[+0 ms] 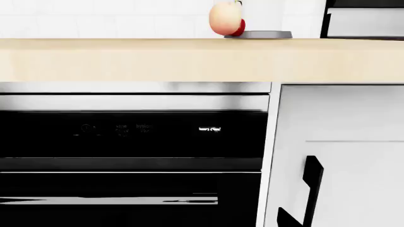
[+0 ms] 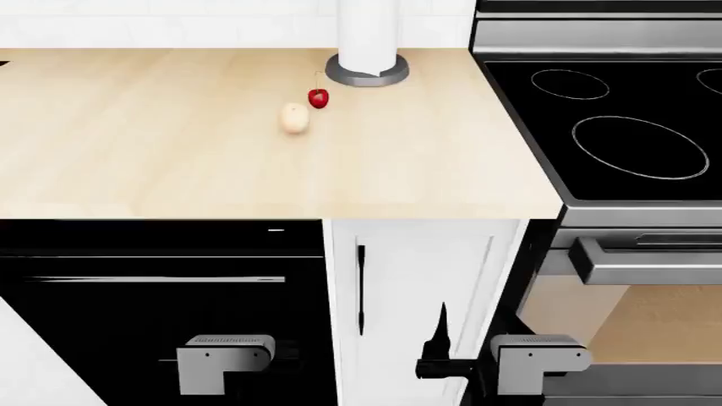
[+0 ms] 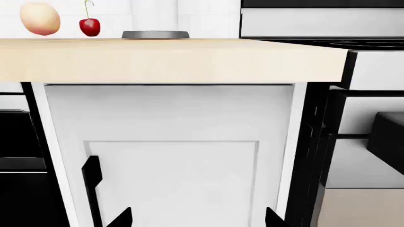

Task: Pick the cherry, apricot from the counter and place them in the cabinet. Then close the cabinet.

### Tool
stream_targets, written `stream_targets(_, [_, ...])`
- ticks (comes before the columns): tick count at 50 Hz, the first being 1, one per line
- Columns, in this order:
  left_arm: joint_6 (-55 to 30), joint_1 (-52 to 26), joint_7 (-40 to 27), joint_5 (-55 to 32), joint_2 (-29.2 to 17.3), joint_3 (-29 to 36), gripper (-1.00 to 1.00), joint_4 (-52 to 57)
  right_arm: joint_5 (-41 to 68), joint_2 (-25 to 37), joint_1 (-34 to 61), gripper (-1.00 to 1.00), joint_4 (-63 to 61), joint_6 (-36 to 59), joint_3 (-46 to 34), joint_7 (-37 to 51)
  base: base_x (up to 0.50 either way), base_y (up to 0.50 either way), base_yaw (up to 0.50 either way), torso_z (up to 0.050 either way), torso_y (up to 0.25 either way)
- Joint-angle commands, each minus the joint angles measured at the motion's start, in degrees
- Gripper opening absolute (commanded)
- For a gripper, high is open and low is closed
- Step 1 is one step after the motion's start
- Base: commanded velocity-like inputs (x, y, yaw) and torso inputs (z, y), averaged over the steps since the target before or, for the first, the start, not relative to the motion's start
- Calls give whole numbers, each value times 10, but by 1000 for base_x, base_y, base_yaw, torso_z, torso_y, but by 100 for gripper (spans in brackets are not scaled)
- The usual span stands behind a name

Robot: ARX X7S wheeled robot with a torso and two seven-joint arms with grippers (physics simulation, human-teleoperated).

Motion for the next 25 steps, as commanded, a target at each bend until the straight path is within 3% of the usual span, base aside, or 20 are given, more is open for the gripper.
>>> stream_targets(1, [1, -1, -9, -7, -10, 12, 100, -4, 8, 9, 0, 100, -1, 1, -11, 12, 0, 0, 0, 0, 0])
stream_targets(10, [30, -22, -17, -24, -28, 29, 100, -56, 20, 25, 3, 100, -13, 3, -31, 32, 0, 0, 0, 0, 0])
stream_targets(15, [9, -10, -25, -26, -31, 39, 100, -13, 23, 32, 7, 100, -27, 12, -37, 40, 0, 0, 0, 0, 0])
stream_targets(25, [-213, -52, -34, -52, -43, 62, 100, 232, 36, 48, 38, 100, -149, 119, -42, 49, 0, 0, 0, 0, 0])
